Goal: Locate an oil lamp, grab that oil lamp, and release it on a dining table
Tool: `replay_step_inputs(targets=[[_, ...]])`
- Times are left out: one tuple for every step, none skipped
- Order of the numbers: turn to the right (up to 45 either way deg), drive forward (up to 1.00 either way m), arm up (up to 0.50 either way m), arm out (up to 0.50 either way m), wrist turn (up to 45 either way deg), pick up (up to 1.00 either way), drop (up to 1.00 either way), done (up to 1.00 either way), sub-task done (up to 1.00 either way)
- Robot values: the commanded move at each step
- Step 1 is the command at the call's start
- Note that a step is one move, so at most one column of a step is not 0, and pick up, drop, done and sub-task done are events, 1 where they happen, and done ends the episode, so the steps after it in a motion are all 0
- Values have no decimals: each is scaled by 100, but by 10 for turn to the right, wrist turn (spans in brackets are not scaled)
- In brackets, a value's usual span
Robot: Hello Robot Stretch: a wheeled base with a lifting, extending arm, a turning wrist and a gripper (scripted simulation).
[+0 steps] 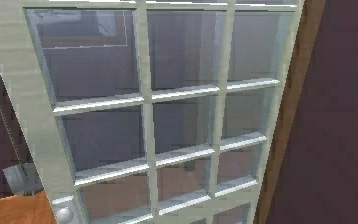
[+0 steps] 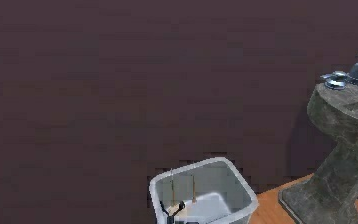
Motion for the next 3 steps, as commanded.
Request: replay_step_inputs(targets=[[0,0,50,0,0,0,0,0,0],[0,0,8,0,0,0,0,0,0],[0,0,0,0,-450,0,0,0,0]])
